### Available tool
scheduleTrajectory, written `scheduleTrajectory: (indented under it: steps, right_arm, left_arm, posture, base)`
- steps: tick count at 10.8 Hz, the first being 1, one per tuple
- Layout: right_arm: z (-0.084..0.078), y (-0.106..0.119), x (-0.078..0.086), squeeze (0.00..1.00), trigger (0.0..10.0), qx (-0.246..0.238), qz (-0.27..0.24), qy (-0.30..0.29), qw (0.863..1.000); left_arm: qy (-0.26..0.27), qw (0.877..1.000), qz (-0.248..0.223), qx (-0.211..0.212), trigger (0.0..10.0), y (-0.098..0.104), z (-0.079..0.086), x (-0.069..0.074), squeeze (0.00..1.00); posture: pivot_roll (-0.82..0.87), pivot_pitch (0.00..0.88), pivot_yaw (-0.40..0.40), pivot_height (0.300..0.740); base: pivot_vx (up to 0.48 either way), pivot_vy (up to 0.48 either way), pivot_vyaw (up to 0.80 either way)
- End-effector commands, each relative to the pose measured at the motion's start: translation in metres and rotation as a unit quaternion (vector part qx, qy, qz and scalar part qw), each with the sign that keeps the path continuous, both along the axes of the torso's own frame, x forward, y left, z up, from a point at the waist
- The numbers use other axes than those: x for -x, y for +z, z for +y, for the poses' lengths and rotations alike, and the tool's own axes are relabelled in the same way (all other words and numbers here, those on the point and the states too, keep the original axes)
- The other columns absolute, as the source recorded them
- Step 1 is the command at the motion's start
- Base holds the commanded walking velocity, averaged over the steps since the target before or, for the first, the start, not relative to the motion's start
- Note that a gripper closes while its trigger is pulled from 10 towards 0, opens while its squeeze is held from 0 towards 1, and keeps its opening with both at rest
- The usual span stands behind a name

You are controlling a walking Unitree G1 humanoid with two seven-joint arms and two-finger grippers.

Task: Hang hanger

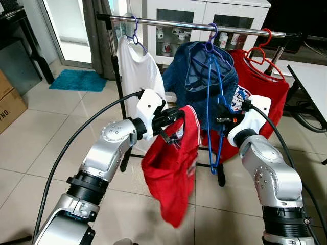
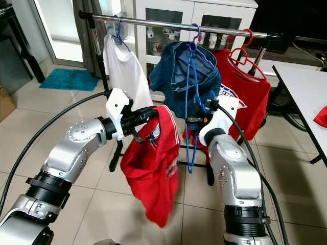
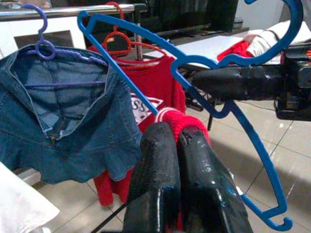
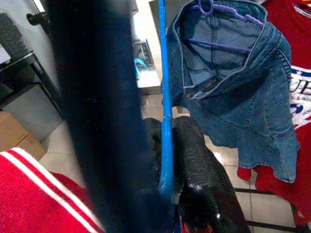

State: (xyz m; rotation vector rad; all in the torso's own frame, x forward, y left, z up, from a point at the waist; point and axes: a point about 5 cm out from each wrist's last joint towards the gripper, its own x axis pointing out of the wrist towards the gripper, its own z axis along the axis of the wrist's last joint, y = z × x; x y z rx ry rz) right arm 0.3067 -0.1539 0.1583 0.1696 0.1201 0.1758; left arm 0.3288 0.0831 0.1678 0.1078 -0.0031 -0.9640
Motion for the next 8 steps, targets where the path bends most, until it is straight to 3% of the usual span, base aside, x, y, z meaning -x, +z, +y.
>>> scheduleTrajectory:
  steps: [1,2,3,4,5,7,8]
  right_arm:
    - [-0.002,0.004,-0.002,0.00,0.0,0.001,-0.009,-0.006,1.000]
    - [-0.002,0.004,-0.002,0.00,0.0,0.001,-0.009,-0.006,1.000]
    - [-0.005,-0.029,0.010,0.00,10.0,-0.002,0.044,-0.024,0.999]
    - [-0.005,-0.067,0.033,0.00,10.0,0.003,0.108,-0.017,0.994]
    - [-0.006,-0.072,0.038,0.00,10.0,0.008,0.117,-0.013,0.993]
    - [-0.012,-0.074,0.041,0.00,10.0,0.021,0.118,-0.015,0.993]
    - [-0.013,-0.080,0.046,0.00,10.0,0.014,0.128,-0.010,0.992]
  left_arm:
    - [-0.005,1.000,-0.021,0.011,0.0,0.011,-0.002,0.000,0.00]
    - [-0.005,1.000,-0.021,0.011,0.0,0.011,-0.002,0.000,0.00]
    - [0.113,0.994,0.010,0.002,0.0,-0.016,0.037,0.011,0.00]
    - [0.271,0.961,0.046,-0.022,0.0,-0.049,0.091,0.031,0.00]
    - [0.308,0.950,0.053,-0.024,0.0,-0.055,0.102,0.035,0.00]
    - [0.299,0.952,0.059,-0.021,0.0,-0.058,0.094,0.035,0.00]
    - [0.298,0.952,0.063,-0.027,0.0,-0.060,0.090,0.048,0.00]
  posture:
    - [-0.05,0.000,-0.038,0.740]
    - [-0.05,0.000,-0.038,0.740]
    - [-0.01,0.000,-0.043,0.740]
    - [-0.01,0.000,-0.046,0.740]
    - [-0.03,0.000,-0.048,0.740]
    - [-0.02,0.000,-0.041,0.740]
    - [-0.01,0.000,-0.047,0.740]
  base:
    - [0.000,0.000,0.00]
    - [0.000,0.000,0.00]
    - [0.000,0.000,-0.80]
    - [0.000,0.000,-0.80]
    - [0.000,0.000,-0.80]
    - [0.000,0.000,-0.80]
    - [0.000,0.000,-0.80]
